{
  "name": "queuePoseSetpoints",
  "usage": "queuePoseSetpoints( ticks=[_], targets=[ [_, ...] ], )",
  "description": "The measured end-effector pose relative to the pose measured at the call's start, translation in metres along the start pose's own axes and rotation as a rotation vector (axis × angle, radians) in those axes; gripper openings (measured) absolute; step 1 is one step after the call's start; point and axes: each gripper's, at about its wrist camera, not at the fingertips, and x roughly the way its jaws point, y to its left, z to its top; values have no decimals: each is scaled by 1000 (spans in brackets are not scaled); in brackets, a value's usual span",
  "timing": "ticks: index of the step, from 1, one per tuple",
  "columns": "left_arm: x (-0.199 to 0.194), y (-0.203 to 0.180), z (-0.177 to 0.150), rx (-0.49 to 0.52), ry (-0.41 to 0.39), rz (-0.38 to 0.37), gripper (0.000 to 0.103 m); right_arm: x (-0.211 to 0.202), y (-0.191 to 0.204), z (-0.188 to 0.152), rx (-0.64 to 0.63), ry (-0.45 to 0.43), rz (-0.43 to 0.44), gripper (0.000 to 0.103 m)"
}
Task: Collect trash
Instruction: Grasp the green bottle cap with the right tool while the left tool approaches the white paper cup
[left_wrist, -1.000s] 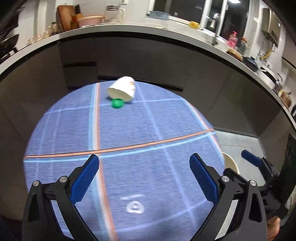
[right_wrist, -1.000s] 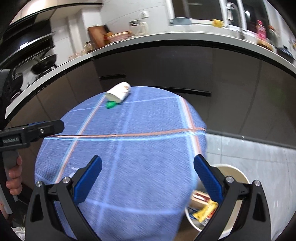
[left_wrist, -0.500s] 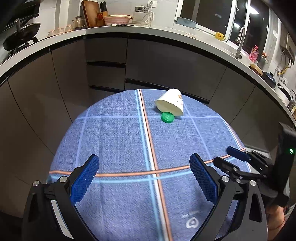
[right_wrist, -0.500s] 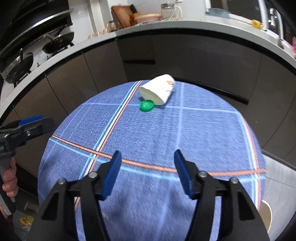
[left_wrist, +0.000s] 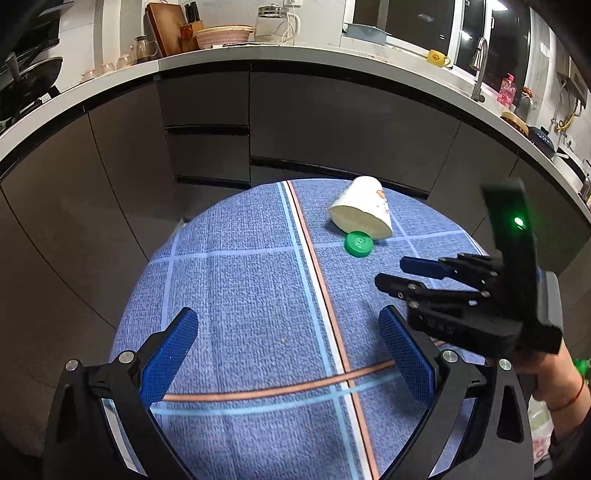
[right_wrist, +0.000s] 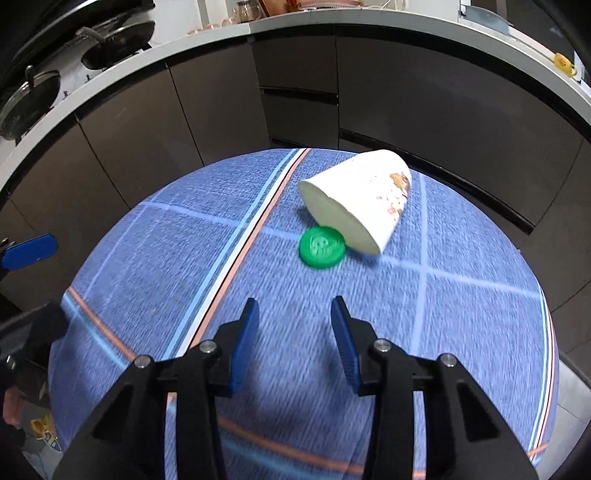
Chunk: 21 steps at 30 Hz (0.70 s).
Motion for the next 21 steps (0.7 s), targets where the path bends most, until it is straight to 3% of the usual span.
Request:
queuePoseSetpoints(
  ticks=[21],
  targets=[
    [39, 15, 20, -20, 8, -11, 94, 55, -10, 39, 55, 12, -36, 42]
  ],
)
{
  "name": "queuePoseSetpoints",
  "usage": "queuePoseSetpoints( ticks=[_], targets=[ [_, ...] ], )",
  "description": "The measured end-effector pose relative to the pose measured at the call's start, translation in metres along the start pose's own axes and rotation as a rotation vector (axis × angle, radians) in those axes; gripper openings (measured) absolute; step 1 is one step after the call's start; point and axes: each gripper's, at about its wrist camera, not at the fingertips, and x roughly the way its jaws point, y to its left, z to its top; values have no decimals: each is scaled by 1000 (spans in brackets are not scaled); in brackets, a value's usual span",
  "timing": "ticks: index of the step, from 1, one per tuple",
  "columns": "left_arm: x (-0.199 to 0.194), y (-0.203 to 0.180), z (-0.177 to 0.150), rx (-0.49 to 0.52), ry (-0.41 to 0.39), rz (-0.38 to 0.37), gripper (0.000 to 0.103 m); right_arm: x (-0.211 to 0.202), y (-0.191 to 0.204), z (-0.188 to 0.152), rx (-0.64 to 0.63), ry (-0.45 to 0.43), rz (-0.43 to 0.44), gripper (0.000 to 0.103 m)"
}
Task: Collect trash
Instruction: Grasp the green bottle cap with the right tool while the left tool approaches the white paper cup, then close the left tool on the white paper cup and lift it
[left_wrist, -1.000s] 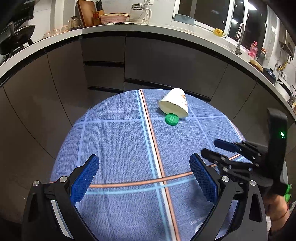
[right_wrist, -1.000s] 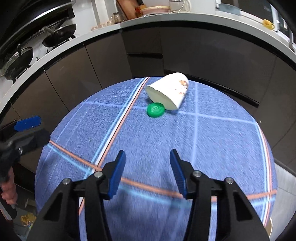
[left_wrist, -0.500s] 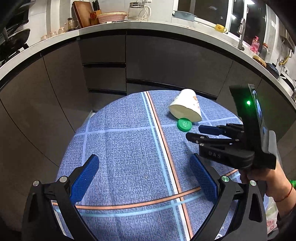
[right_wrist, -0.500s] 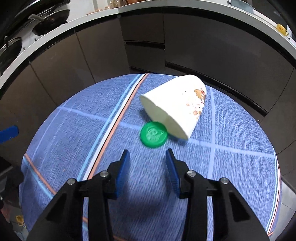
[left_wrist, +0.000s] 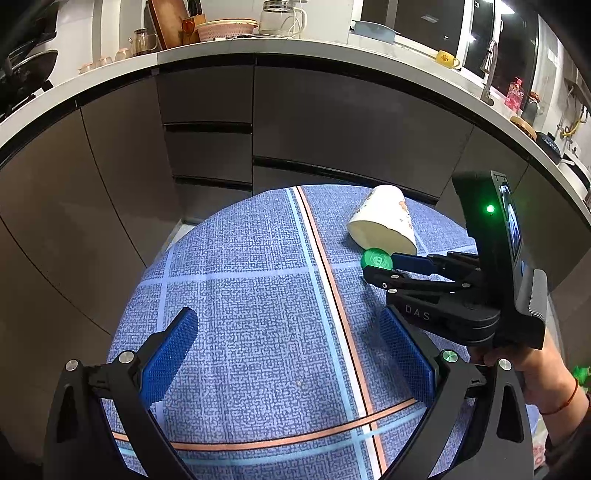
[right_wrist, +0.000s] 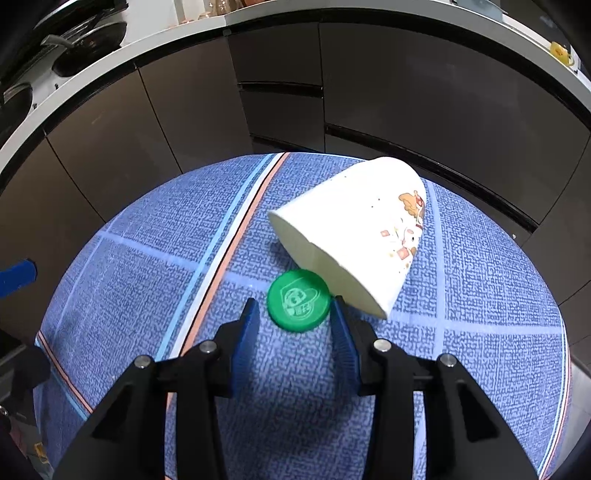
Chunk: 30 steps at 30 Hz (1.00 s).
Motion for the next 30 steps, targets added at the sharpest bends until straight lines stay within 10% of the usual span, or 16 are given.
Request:
queuePoseSetpoints(
  ticks=[30],
  targets=[
    [122, -95, 92, 76, 145, -62, 95, -85, -53, -63, 0, -117, -5, 36]
  ],
)
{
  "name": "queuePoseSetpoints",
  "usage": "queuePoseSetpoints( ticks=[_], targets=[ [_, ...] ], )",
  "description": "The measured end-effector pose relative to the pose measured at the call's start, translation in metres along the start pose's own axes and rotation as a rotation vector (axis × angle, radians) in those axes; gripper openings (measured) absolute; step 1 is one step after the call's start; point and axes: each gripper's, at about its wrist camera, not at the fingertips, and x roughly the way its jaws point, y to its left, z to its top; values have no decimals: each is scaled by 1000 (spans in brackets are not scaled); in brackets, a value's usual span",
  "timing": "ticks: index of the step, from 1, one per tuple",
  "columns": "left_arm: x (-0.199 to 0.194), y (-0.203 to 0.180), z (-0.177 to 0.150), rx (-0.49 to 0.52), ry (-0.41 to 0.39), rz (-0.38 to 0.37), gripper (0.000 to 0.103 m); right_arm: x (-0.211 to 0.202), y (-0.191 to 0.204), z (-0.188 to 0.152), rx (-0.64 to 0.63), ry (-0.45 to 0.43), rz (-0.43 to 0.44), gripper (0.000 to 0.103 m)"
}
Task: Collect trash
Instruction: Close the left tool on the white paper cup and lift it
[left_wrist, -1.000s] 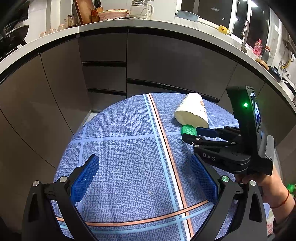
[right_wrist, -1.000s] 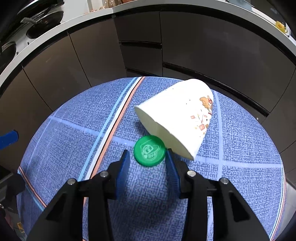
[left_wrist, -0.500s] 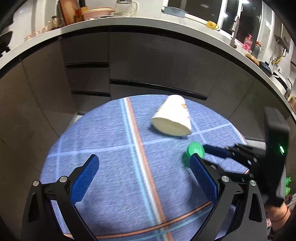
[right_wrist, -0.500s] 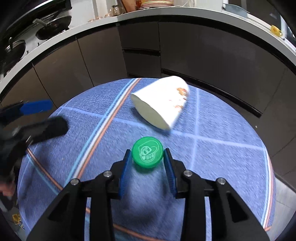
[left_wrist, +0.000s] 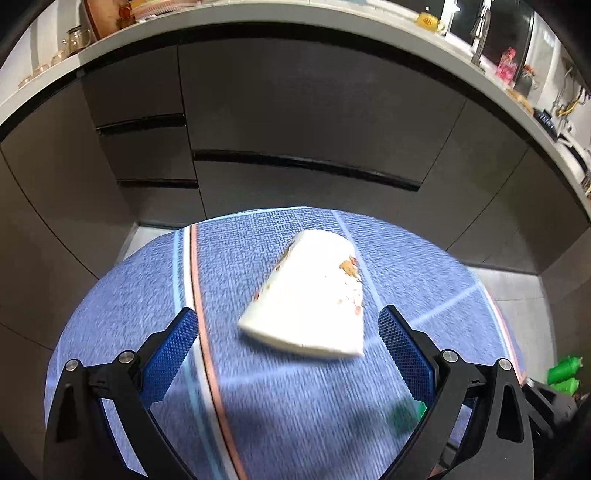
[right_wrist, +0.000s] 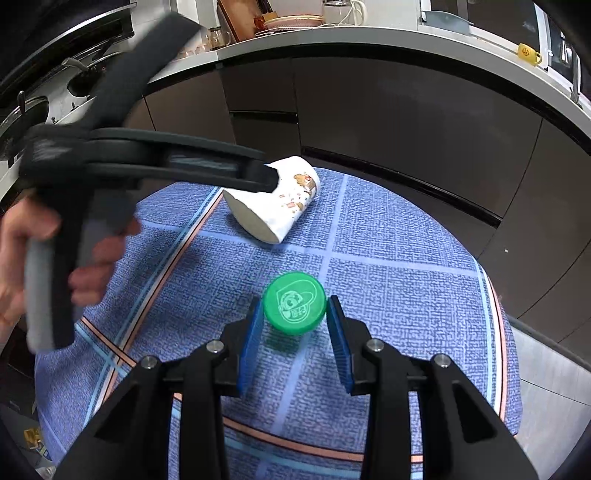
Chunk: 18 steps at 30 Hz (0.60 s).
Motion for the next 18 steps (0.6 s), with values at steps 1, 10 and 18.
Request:
queuePoseSetpoints(
  ticks=[1, 10, 18],
  targets=[
    [6, 0, 2, -1, 11, 1, 95, 0, -1, -1, 5, -1, 4, 36],
    [43, -2, 11, -12, 98, 7, 95, -5, -18, -13, 30, 3, 8, 36],
    [42, -2, 0, -17, 141, -57, 26, -19, -19, -19, 49, -14, 13, 36]
  ],
)
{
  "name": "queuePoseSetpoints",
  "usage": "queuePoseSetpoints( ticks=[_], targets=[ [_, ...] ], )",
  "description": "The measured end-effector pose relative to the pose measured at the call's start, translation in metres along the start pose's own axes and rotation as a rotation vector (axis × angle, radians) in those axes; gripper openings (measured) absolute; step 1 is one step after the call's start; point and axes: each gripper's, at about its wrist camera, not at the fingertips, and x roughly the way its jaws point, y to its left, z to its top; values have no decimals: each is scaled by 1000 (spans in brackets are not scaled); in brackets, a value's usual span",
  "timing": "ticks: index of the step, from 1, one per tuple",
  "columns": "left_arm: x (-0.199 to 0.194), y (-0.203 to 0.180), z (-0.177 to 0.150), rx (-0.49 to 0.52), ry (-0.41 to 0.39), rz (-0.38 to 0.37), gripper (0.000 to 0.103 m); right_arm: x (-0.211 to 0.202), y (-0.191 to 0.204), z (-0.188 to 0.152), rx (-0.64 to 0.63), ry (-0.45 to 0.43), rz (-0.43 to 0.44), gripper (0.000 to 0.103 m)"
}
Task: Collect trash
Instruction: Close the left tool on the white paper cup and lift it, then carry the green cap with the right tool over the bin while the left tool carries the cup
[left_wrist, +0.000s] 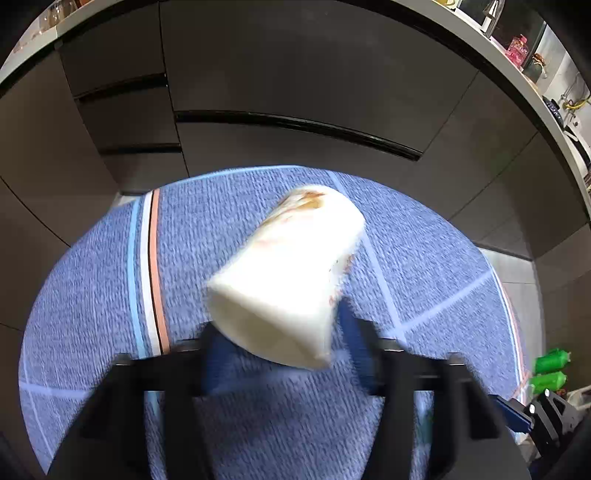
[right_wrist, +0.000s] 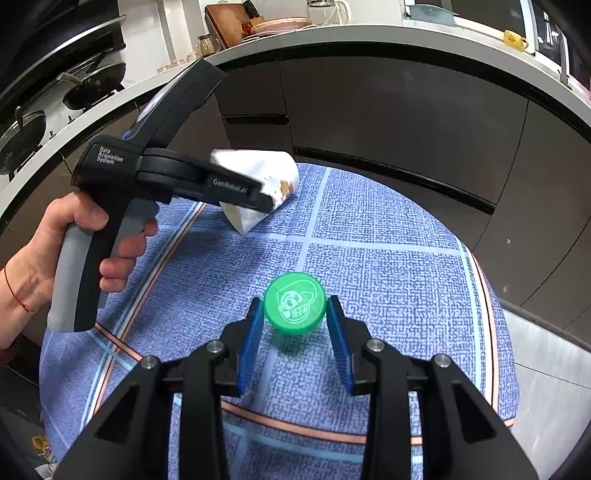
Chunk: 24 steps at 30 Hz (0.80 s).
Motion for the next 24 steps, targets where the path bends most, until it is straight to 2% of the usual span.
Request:
queuePoseSetpoints(
  ticks=[2, 7, 16, 24],
  targets=[
    [-7, -1, -5, 2, -7, -2, 23, -7, 1, -1, -2, -7, 4, 36],
    [-37, -13, -25, 54, -59, 25, 22, -27, 5, -5, -2, -35, 14, 36],
    [-110, -48, -81, 99, -137, -38, 21, -91, 13, -28, 2, -100, 27, 36],
    [-173, -92, -133, 174, -233, -70, 22, -156, 12, -62, 3, -142, -9, 36]
  ],
)
